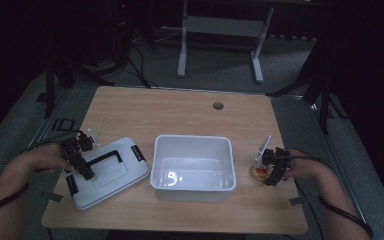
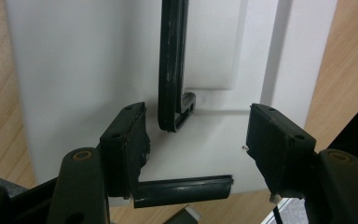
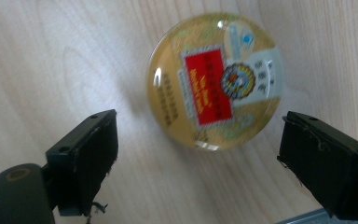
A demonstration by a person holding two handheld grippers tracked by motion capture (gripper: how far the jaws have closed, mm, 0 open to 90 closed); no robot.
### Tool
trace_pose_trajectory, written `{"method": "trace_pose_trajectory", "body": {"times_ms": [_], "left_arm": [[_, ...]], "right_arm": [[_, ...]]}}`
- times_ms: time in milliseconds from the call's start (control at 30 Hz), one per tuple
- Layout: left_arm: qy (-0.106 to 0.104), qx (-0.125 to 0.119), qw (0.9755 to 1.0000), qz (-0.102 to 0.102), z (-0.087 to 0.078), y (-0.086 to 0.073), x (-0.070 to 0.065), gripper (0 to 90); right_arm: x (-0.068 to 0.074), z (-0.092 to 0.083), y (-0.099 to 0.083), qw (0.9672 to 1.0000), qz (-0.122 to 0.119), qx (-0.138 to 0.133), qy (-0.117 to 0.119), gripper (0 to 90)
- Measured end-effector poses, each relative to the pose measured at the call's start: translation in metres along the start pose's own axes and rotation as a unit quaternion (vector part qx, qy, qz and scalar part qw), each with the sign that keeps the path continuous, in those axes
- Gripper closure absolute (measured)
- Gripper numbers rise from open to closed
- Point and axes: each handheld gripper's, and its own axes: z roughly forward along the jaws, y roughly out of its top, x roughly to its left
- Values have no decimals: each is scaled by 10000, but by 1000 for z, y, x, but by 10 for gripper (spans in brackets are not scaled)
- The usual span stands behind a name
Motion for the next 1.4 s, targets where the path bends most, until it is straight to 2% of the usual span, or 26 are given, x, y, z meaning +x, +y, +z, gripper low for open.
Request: {"method": "trace_pose_trajectory", "body": {"times_ms": [233,400,467,500,633,700,767,833,1067,1333,1400], "left_arm": [[-9,5,10000,-30,1,-1,1,379],[-1,-63,9999,98,-3,2,-1,380],[21,-64,9999,100,-3,2,-1,379],[4,-65,9999,92,-3,2,-1,379],[20,-19,10000,85,-3,2,-1,379],[22,-31,10000,61,-3,1,-2,379],[51,-17,10000,64,-3,0,-2,379],[45,-7,10000,72,-3,0,-2,379],[80,-31,9999,84,-8,2,-4,380],[93,-4,9999,110,-8,1,-4,380],[104,10,9999,117,-8,1,-5,379]], "right_arm": [[-3,8,11,9999,-83,106,37,112],[-6,17,19,9996,-227,188,-1,113],[-5,19,21,9990,-394,181,-79,113],[-5,20,22,9991,-368,195,-59,113],[-6,22,25,9982,-524,293,32,148],[-4,22,26,9969,-708,334,-84,193],[-2,20,28,9959,-824,360,-132,197],[-1,19,28,9955,-860,361,-143,198],[16,-8,34,9909,-1263,373,-294,201],[40,-45,42,9883,-1444,428,-235,202],[48,-56,44,9860,-1574,470,-298,202]]}}
